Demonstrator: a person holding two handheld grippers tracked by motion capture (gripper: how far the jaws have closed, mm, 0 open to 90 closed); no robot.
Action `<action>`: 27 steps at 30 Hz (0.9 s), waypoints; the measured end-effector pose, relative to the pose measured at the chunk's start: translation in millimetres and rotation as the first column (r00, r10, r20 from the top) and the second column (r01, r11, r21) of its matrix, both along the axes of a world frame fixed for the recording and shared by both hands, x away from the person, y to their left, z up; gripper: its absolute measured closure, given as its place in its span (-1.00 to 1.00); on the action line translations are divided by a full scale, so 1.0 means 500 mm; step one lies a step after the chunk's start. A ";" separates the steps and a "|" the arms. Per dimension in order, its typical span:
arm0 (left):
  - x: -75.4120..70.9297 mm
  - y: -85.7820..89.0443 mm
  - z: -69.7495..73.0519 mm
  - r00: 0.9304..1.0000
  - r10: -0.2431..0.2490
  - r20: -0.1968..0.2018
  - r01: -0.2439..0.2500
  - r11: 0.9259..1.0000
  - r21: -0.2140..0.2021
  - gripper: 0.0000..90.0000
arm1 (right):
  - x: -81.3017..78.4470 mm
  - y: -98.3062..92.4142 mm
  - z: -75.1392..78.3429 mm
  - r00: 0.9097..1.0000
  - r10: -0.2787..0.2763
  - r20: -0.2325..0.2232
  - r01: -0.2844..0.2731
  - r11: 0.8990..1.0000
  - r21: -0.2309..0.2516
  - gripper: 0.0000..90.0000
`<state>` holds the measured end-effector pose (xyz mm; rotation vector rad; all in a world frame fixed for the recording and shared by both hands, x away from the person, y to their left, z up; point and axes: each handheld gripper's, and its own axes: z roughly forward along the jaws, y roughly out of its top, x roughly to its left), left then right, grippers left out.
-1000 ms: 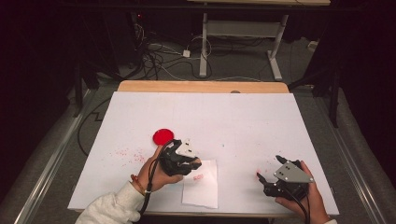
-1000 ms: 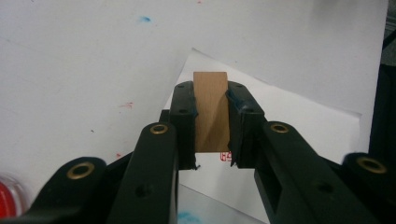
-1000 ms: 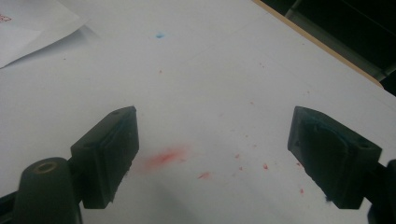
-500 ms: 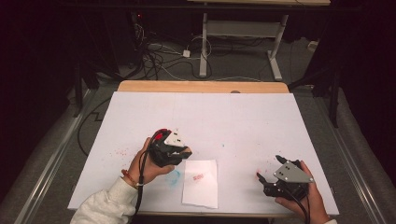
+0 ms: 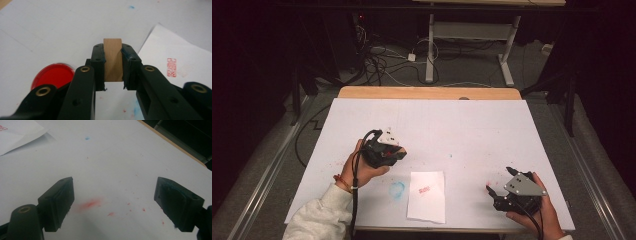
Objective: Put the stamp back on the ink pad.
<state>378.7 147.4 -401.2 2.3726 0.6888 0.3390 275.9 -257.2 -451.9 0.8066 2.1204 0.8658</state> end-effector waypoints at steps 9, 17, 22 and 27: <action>0.054 0.048 -0.015 0.996 0.085 -0.040 -0.084 0.996 0.008 0.63 | 0.001 0.004 -0.005 1.000 0.003 -0.011 -0.003 1.000 -0.009 -0.62; 0.097 0.058 -0.047 0.988 0.125 -0.094 -0.123 0.992 0.033 0.63 | 0.002 0.007 -0.009 1.000 0.005 -0.022 -0.005 1.000 -0.012 -0.62; 0.119 0.064 -0.067 0.980 0.147 -0.132 -0.143 0.989 0.042 0.62 | 0.002 0.007 -0.011 1.000 0.007 -0.026 -0.008 1.000 -0.016 -0.61; 0.130 0.064 -0.078 0.976 0.165 -0.142 -0.159 0.986 0.050 0.59 | 0.003 0.007 -0.012 1.000 0.007 -0.029 -0.008 1.000 -0.018 -0.61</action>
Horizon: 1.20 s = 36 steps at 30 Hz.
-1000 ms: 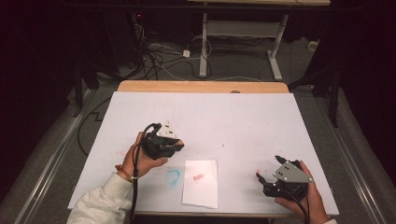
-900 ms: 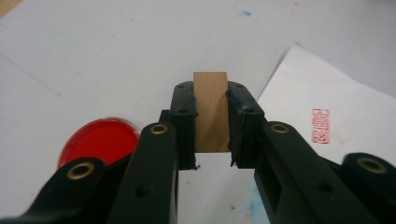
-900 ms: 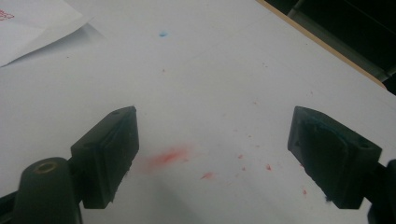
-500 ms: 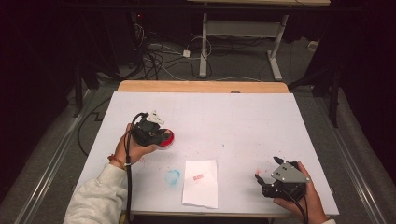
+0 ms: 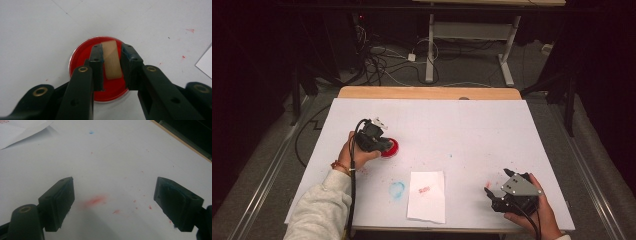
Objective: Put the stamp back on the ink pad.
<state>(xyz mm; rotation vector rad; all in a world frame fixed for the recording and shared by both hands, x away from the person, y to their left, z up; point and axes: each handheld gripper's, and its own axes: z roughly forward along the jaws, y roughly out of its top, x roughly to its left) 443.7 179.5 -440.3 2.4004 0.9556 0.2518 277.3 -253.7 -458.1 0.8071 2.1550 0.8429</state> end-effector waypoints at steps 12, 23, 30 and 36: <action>0.003 -0.001 -0.006 1.000 0.007 -0.006 -0.007 1.000 0.001 0.62 | -0.001 0.000 -0.001 1.000 0.002 -0.002 -0.002 1.000 -0.004 -0.61; -0.004 0.008 0.002 0.999 0.040 0.034 -0.038 0.999 -0.034 0.49 | -0.002 -0.002 0.001 1.000 0.002 0.004 -0.002 1.000 -0.005 -0.61; -0.015 0.010 0.018 0.994 0.047 0.097 -0.043 0.998 -0.045 0.40 | -0.003 -0.003 0.003 1.000 0.002 0.007 -0.002 1.000 -0.004 -0.61; -0.028 0.012 0.031 0.984 0.072 0.164 -0.061 0.996 -0.070 0.22 | -0.004 -0.001 0.003 1.000 0.003 0.010 -0.002 1.000 -0.012 -0.61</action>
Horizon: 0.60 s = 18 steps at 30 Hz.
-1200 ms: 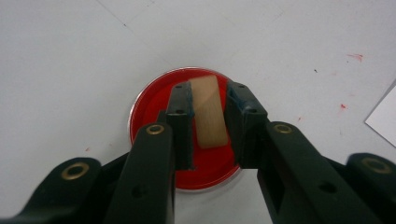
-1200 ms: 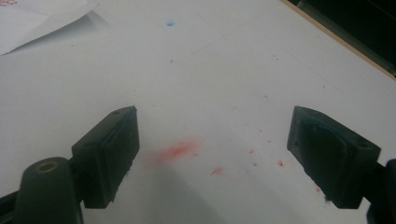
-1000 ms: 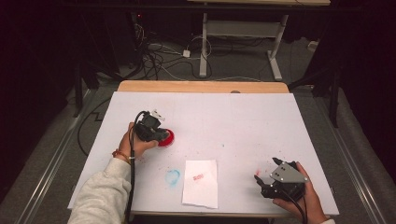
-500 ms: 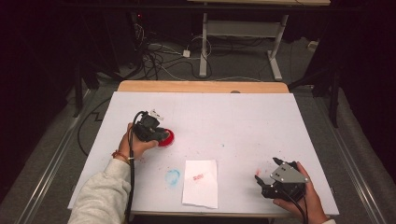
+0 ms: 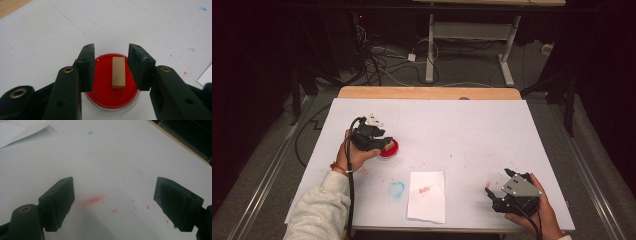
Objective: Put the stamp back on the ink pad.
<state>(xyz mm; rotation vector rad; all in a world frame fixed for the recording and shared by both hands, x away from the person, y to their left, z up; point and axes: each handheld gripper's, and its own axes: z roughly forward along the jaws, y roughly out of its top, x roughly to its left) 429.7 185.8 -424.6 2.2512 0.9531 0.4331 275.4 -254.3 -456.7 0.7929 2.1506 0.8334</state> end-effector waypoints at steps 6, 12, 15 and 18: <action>-0.009 -0.002 0.009 0.999 0.007 0.049 -0.006 1.000 -0.027 0.04 | 0.000 0.000 0.000 1.000 0.000 0.001 0.000 1.000 -0.002 -0.61; -0.013 -0.008 0.011 0.997 0.015 0.081 -0.011 0.999 -0.042 -0.34 | -0.001 0.000 0.001 1.000 -0.001 0.004 0.001 1.000 -0.001 -0.61; -0.016 -0.011 0.011 0.994 0.014 0.105 -0.009 0.999 -0.053 -0.47 | -0.001 0.000 0.001 1.000 0.001 0.004 -0.001 1.000 -0.001 -0.61; -0.019 -0.014 0.012 0.991 0.019 0.129 -0.010 0.997 -0.071 -0.57 | 0.000 0.000 0.001 1.000 -0.002 0.004 0.002 1.000 0.001 -0.61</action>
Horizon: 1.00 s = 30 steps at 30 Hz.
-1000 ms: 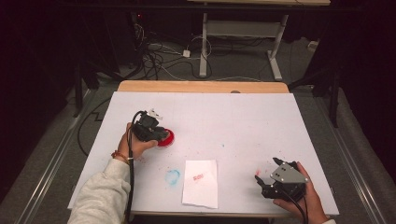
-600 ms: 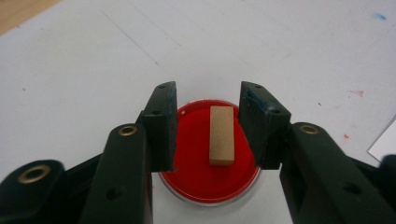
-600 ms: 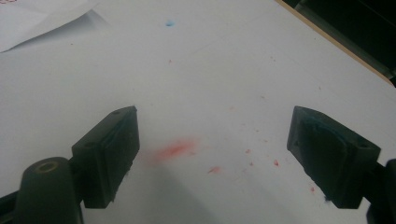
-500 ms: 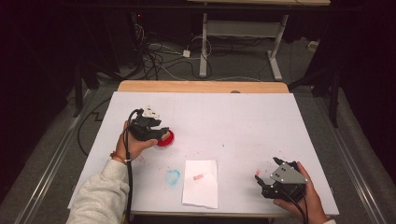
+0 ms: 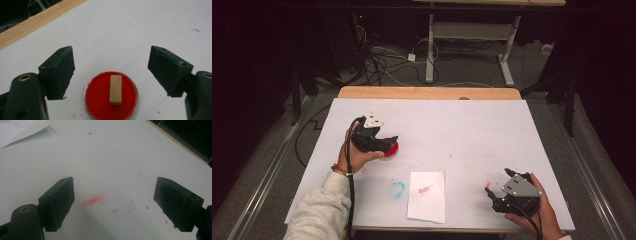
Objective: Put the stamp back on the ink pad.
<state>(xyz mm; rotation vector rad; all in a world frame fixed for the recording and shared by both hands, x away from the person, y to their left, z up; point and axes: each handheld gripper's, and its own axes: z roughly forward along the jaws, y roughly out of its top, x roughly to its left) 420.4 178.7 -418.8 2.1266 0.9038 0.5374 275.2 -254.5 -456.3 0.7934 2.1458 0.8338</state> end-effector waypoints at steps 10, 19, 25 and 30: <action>-0.026 -0.004 0.011 0.991 -0.010 0.133 0.017 0.999 -0.050 -0.64 | 0.000 -0.001 0.001 1.000 -0.001 0.003 0.001 1.000 0.003 -0.61; -0.054 -0.021 0.023 0.979 -0.030 0.203 0.044 0.997 -0.064 -0.64 | -0.001 -0.002 0.003 1.000 -0.003 0.009 0.003 1.000 0.007 -0.61; -0.075 -0.029 0.028 0.970 -0.055 0.238 0.070 0.996 -0.055 -0.64 | -0.001 -0.003 0.004 1.000 -0.005 0.012 0.005 1.000 0.009 -0.62; -0.094 -0.035 0.032 0.964 -0.073 0.257 0.088 0.995 -0.049 -0.64 | -0.001 -0.003 0.005 1.000 -0.003 0.013 0.003 1.000 0.012 -0.62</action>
